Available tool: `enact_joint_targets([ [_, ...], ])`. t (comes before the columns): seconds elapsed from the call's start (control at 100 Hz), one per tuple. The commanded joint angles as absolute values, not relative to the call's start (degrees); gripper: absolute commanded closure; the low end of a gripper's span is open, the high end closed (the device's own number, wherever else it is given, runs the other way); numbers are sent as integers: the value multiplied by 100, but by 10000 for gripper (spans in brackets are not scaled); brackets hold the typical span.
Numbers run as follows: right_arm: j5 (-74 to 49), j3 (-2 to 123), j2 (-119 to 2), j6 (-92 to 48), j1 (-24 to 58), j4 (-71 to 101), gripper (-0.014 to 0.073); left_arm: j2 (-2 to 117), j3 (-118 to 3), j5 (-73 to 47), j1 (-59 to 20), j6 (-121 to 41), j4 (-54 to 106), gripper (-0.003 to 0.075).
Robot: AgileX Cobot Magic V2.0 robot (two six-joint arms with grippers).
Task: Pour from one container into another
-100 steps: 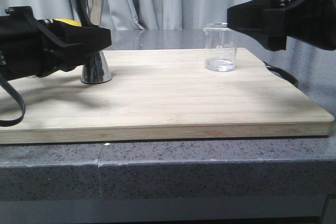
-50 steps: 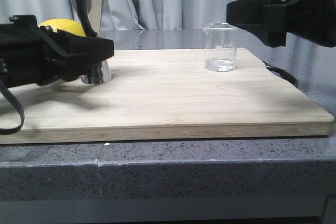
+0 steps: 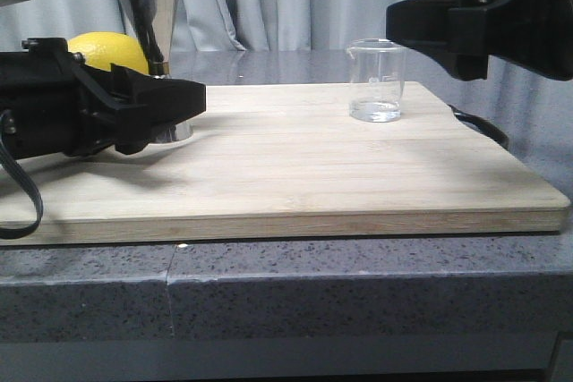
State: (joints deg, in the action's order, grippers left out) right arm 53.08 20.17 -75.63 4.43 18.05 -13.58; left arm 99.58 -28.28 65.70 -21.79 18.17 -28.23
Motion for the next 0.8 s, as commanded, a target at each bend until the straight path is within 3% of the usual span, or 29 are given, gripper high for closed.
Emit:
enact_joint_targets([
  [0.0, 5798, 2124, -7395, 442, 1791, -1348, 32, 9680, -2914, 7587, -2174, 1878, -2692, 306],
  [0.79, 5798, 2124, -7395, 442, 1791, -1348, 32, 9552, -2450, 7756, -2174, 1886, -2547, 306],
])
